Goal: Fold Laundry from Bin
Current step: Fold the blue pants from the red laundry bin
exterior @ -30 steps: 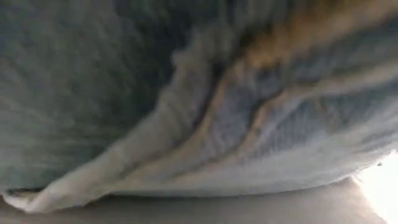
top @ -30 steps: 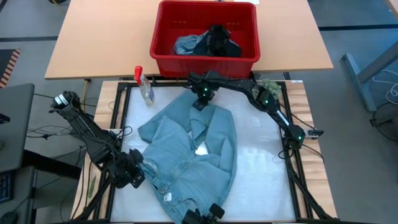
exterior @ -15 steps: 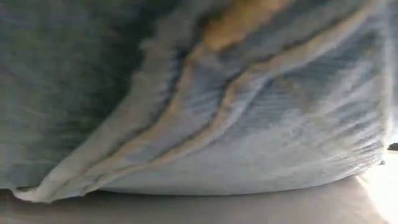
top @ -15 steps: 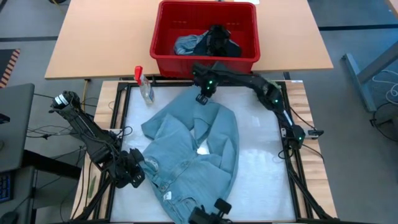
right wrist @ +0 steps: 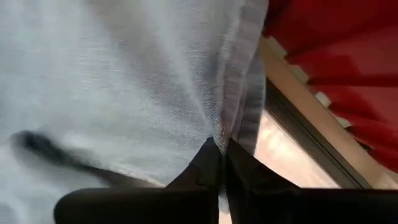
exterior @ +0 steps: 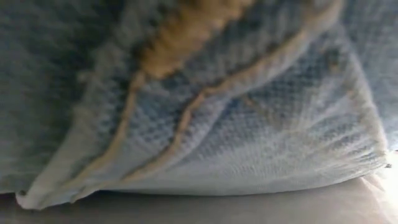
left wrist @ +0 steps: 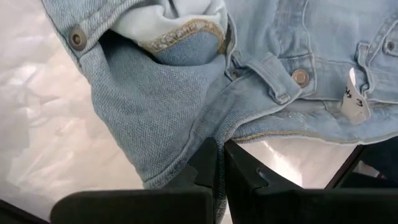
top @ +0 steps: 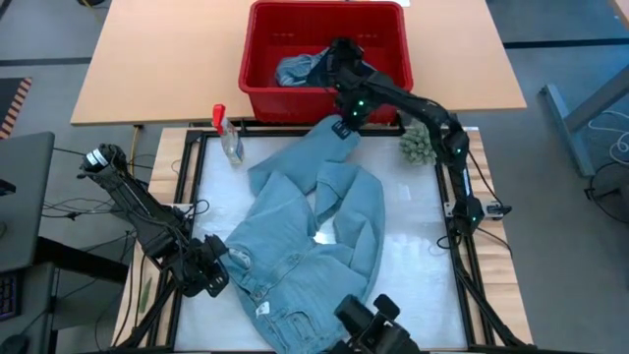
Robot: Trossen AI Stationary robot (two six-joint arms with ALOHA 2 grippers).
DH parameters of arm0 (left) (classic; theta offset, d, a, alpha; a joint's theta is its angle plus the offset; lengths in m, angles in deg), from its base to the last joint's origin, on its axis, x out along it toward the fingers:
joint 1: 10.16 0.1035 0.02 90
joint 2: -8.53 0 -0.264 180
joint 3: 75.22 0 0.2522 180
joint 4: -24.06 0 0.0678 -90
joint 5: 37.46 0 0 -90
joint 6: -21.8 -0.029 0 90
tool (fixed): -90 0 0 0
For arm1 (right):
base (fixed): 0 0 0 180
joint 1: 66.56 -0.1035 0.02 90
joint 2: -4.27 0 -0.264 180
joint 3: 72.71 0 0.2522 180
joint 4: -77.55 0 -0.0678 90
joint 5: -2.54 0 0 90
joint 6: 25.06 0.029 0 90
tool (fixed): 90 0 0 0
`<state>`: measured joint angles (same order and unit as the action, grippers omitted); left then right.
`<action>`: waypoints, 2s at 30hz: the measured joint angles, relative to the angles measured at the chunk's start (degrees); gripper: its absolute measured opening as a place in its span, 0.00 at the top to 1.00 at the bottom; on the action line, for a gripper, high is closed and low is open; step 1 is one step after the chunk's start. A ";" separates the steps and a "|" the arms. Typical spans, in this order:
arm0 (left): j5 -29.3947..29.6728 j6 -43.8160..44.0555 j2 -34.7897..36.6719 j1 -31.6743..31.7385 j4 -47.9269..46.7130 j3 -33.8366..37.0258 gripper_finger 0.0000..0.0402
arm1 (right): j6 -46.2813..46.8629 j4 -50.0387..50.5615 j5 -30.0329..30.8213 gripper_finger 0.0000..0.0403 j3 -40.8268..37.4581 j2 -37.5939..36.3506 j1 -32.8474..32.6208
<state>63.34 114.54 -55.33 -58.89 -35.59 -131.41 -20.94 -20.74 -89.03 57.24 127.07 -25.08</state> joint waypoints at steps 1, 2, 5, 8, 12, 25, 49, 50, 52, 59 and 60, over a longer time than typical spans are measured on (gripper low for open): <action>-0.24 0.18 0.00 0.00 -0.03 0.00 1.00 | 0.23 -1.44 0.11 0.91 -1.15 -0.09 -0.35; -0.69 0.50 0.00 0.00 -0.06 0.00 1.00 | 0.29 -3.06 0.05 0.91 -2.24 -0.11 -0.91; -2.74 1.29 0.00 0.00 -0.11 0.00 1.00 | 0.31 -4.91 -1.14 0.91 -4.51 0.05 -3.16; -6.37 2.53 0.00 -0.13 -0.11 0.00 1.00 | -0.97 -4.47 -0.92 0.90 -5.70 0.34 -5.60; -11.14 4.66 0.01 -1.27 -0.66 0.00 1.00 | -1.77 -1.45 5.09 0.92 -6.58 0.26 -8.36; -19.62 9.90 0.00 -3.72 -5.65 0.00 1.00 | 0.38 12.70 26.81 0.91 -6.54 -11.83 -8.53; -30.08 13.95 0.07 -3.72 -10.38 0.00 0.96 | -3.85 11.35 28.75 0.86 -6.51 -26.25 -2.37; -29.31 13.53 0.11 -3.72 -10.10 0.00 0.94 | -4.50 10.37 28.58 0.84 -6.51 -26.25 -2.90; -28.25 13.45 0.11 -3.69 -10.14 0.00 0.88 | -5.86 8.56 27.12 0.80 -6.51 -26.23 -3.98; -28.54 14.02 0.15 -3.68 -10.13 -0.06 0.65 | -5.90 9.27 13.83 0.60 -6.51 -26.71 -8.12; -28.51 14.02 0.15 -3.69 -10.16 -0.28 0.62 | -5.90 9.72 13.89 0.57 -6.51 -26.91 -8.72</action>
<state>34.83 128.56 -55.18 -62.58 -45.75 -131.69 -26.84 -11.01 -75.14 50.72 100.15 -33.80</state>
